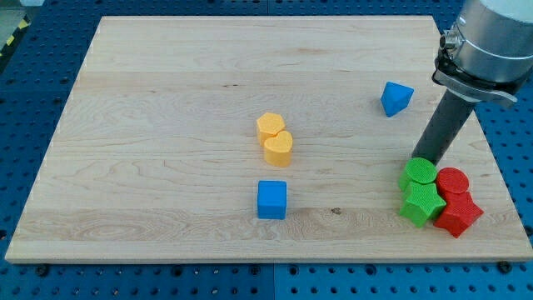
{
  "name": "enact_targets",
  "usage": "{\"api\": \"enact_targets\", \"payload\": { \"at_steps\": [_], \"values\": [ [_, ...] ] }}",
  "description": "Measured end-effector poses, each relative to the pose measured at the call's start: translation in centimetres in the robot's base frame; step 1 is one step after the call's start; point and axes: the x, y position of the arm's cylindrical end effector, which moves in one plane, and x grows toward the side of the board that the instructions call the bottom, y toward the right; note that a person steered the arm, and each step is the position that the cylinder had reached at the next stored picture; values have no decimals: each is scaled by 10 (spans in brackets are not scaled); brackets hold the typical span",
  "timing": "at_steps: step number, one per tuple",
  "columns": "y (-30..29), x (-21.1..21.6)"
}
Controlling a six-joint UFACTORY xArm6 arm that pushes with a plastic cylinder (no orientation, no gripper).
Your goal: Point your arm to the blue triangle
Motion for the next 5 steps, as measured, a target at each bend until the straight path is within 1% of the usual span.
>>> {"api": "enact_targets", "payload": {
  "at_steps": [1, 2, 3, 4, 5],
  "values": [
    [-9, -16],
    [-17, -45],
    [-25, -47],
    [-54, -50],
    [-54, -52]
  ]
}}
